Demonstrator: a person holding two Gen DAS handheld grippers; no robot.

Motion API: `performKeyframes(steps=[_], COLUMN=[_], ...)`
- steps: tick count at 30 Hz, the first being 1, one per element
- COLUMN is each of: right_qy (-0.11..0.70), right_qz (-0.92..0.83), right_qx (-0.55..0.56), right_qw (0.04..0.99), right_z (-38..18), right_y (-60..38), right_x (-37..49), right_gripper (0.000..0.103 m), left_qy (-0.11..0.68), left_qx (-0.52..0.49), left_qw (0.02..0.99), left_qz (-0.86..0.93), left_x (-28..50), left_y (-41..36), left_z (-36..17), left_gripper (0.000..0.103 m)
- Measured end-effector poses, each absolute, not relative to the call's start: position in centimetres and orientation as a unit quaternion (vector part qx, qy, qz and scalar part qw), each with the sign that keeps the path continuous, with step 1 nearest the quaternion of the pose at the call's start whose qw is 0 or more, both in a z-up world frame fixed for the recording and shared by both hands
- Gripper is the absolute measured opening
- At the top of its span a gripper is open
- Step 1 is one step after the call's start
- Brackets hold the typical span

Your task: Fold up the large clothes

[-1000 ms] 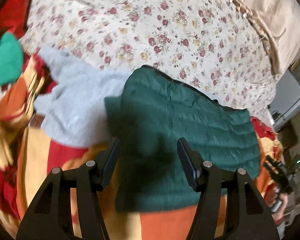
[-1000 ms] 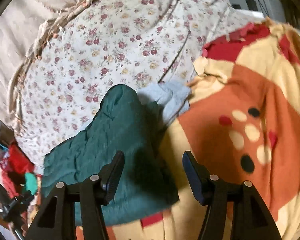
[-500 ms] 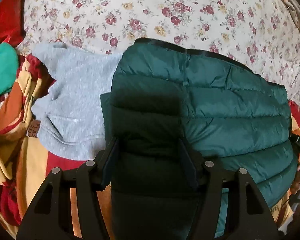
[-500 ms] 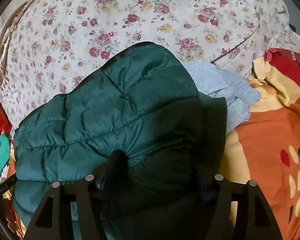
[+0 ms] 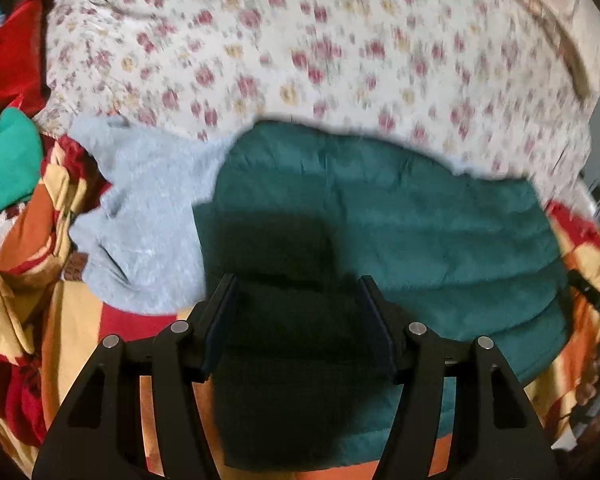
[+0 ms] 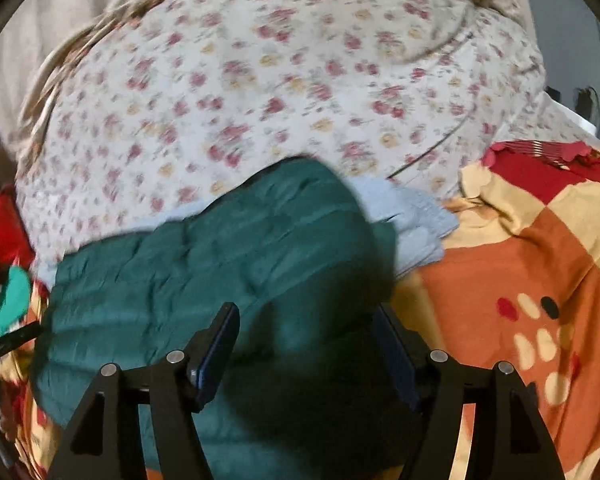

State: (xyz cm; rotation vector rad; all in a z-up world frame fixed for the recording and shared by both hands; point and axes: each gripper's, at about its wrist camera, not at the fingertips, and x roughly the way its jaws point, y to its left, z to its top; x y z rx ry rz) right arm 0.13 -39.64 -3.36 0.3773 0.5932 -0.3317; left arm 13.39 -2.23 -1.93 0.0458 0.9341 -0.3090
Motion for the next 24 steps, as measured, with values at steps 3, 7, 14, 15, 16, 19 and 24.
performKeyframes(steps=[3,7,14,15,16,19,24], right_qy=[0.323,0.333,0.304,0.312,0.319,0.325,0.307], right_qz=[-0.159,-0.162,-0.14,-0.136,-0.14,-0.146,-0.138], right_qx=[0.161,0.156,0.14,0.142,0.14,0.133,0.158], right_qw=[0.919,0.916,0.932,0.93,0.927,0.925,0.928], right_z=[-6.0,-6.6,-4.7,-5.3,-6.0,-6.9,-4.8], right_y=[-38.2,-38.5,-36.2,-36.0,-35.8,-35.7,-36.5], right_x=[2.0,2.7,0.6,1.0,1.4,2.3,0.0], right_gripper=[0.072,0.076,0.076,0.076,0.077,0.078,0.077], left_qy=[0.442,0.439,0.417,0.426,0.437,0.429,0.421], left_qx=[0.056,0.036,0.031,0.037,0.046,0.057,0.037], left_qw=[0.886,0.887,0.896,0.892,0.888,0.892,0.895], left_qz=[-0.127,-0.137,-0.148,-0.144,-0.137,-0.13,-0.143], left_x=[13.5,13.0,10.3,10.4,10.7,10.5,9.6], left_y=[-3.4,-3.0,-2.3,-2.5,-2.8,-3.1,-1.7], left_z=[-3.4,-2.1,-1.2,-2.0,-3.0,-3.4,-1.7], left_gripper=[0.066,0.066,0.066,0.066,0.067,0.068,0.068])
